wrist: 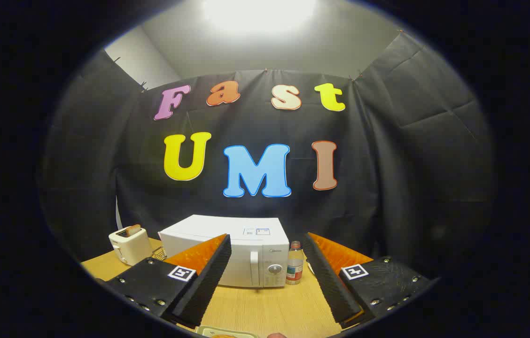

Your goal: Open the microwave, put the food inside, and close the microwave door.

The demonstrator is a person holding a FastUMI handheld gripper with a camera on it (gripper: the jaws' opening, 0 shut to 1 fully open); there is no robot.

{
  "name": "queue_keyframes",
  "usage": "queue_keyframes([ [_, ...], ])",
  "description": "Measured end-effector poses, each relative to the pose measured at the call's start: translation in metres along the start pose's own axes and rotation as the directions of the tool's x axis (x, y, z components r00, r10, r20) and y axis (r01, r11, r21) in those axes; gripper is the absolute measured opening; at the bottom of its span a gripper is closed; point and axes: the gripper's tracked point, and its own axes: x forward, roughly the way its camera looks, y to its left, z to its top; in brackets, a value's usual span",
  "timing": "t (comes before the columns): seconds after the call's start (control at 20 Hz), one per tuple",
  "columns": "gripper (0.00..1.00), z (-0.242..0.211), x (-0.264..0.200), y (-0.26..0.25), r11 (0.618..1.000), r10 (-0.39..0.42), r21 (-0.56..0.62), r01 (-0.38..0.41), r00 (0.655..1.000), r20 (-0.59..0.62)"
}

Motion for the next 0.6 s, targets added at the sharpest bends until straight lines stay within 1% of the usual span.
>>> queue_keyframes([
  [0.6,0.97,-0.0021,0.0067,0.0007,1.000,0.003,0.000,-0.003,1.000,-0.003],
])
